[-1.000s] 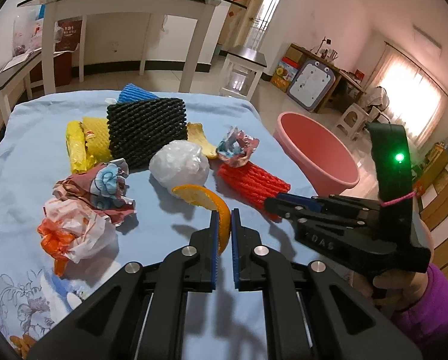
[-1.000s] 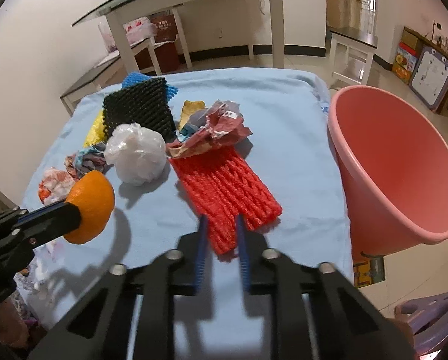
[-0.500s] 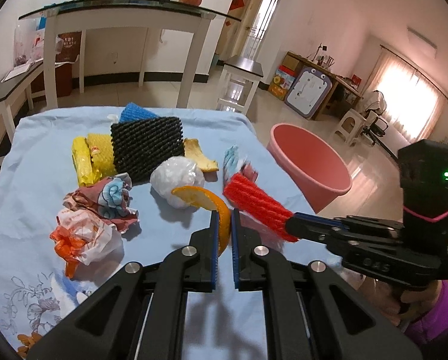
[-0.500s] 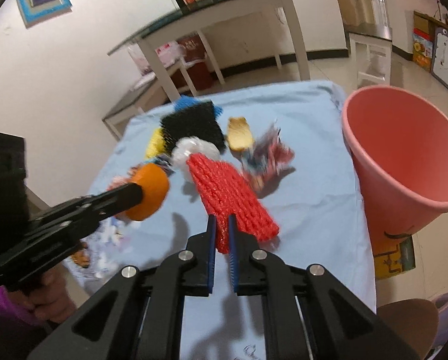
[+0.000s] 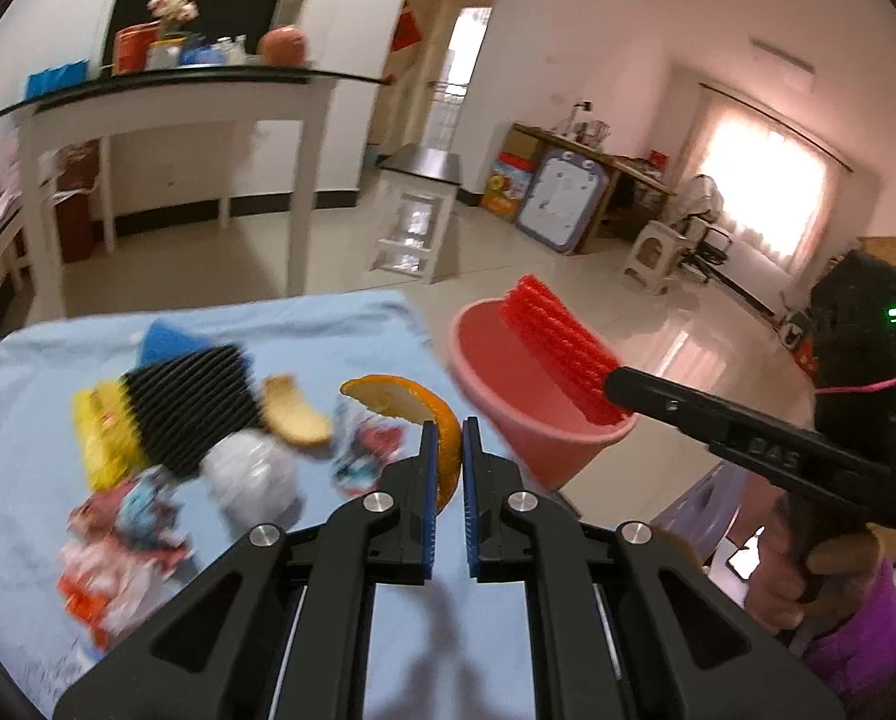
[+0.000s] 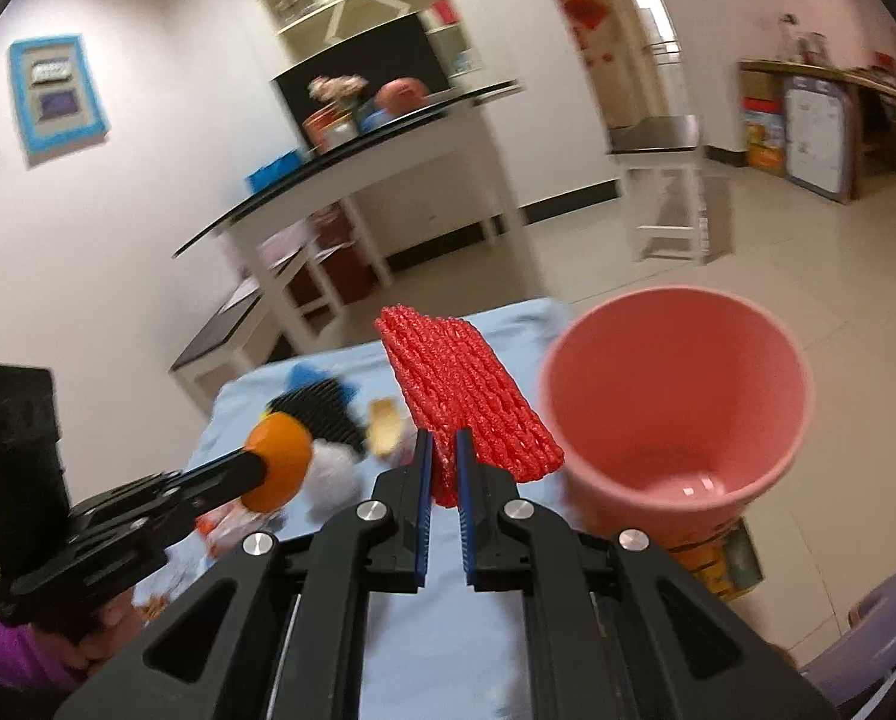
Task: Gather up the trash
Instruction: 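Carry both items over the pink bucket and open both tools to drop them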
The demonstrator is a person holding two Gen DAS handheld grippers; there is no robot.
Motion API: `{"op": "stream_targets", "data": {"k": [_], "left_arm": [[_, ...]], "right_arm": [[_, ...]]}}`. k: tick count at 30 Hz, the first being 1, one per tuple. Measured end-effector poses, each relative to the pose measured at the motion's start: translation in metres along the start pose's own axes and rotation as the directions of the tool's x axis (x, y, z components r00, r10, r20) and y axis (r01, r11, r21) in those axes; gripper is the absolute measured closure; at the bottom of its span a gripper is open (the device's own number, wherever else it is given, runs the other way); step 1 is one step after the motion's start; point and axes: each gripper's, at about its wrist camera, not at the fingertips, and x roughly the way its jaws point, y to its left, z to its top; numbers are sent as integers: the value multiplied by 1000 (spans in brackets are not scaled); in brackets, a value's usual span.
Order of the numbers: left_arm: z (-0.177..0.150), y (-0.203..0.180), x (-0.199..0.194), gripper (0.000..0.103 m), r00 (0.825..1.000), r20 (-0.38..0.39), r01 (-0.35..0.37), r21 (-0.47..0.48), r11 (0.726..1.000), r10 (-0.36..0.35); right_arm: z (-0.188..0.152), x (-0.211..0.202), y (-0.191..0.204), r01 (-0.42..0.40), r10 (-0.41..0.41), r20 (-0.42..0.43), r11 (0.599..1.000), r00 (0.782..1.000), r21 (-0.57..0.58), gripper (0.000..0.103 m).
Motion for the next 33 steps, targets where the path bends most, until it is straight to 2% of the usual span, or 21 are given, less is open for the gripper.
{"op": "stream_targets", "data": {"k": [9, 16, 24, 30, 33], "left_arm": [[24, -46, 59, 96, 995, -34, 91, 72, 993, -89], [32, -64, 119, 96, 991, -97, 104, 97, 990, -95], [29, -66, 175, 96, 977, -188, 121, 84, 989, -103], [30, -62, 189, 96, 972, -211, 118, 76, 990, -100], [32, -60, 194, 91, 970, -224, 113, 55, 992, -98]], "right_arm": [[13, 13, -63, 124, -128, 21, 986, 992, 113, 96], [14, 32, -92, 192, -196, 7, 970, 981, 146, 96], [13, 56, -122, 258, -257, -33, 948, 966, 183, 95], [9, 70, -130, 279, -272, -62, 941, 960, 190, 94], [10, 75, -130, 288, -280, -66, 939, 958, 189, 90]]}}
